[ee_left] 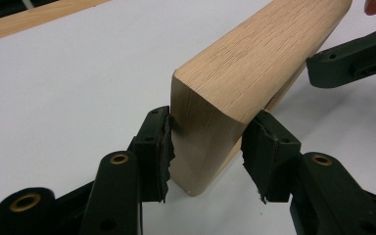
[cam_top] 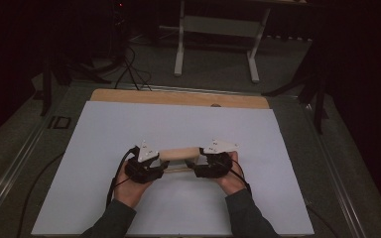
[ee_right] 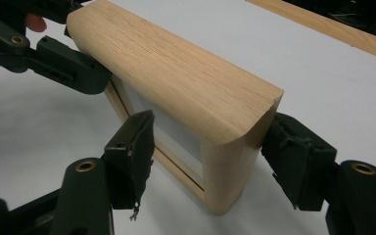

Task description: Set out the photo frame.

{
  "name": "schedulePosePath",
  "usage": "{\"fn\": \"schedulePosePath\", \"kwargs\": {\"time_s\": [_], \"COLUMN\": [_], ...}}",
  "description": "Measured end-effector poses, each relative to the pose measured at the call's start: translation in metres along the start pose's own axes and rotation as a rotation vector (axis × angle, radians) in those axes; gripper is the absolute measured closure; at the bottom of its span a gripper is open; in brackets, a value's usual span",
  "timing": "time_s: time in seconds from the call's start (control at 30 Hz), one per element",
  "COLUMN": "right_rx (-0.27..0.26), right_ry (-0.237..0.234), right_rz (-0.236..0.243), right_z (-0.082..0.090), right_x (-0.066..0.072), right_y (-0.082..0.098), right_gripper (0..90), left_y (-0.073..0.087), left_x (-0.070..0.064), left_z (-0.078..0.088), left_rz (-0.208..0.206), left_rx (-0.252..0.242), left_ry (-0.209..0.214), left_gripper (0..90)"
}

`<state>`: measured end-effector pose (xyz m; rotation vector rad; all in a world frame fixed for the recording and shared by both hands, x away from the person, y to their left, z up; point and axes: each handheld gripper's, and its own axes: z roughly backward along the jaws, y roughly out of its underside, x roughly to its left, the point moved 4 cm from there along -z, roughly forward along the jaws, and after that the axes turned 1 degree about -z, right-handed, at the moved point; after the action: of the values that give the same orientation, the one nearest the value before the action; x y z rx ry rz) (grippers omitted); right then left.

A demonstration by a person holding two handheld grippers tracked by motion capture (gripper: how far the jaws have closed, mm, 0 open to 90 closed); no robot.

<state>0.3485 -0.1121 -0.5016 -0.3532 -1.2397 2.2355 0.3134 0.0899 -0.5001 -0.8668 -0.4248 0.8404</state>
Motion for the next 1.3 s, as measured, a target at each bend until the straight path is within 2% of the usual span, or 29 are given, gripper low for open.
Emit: {"fn": "schedulePosePath", "kwargs": {"time_s": [0.23, 0.77, 1.3], "right_rx": [-0.025, -0.040, -0.044], "right_ry": [-0.007, 0.013, 0.027], "right_rz": [-0.019, -0.014, -0.001], "right_z": [0.0013, 0.0032, 0.0051], "right_x": [-0.0035, -0.0050, -0.0040], "right_y": [0.0008, 0.0029, 0.0025], "right_gripper": [42.2, 47.6, 48.6], "left_y": [-0.0002, 0.0004, -0.0015], "left_x": [-0.0001, 0.0003, 0.0005], "left_z": [0.0011, 0.0007, -0.0032], "left_rz": [-0.001, -0.016, -0.014], "left_rx": [-0.001, -0.006, -0.008], "left_ry": [0.001, -0.008, -0.007], "left_gripper": [54.6, 56.2, 55.5]}}
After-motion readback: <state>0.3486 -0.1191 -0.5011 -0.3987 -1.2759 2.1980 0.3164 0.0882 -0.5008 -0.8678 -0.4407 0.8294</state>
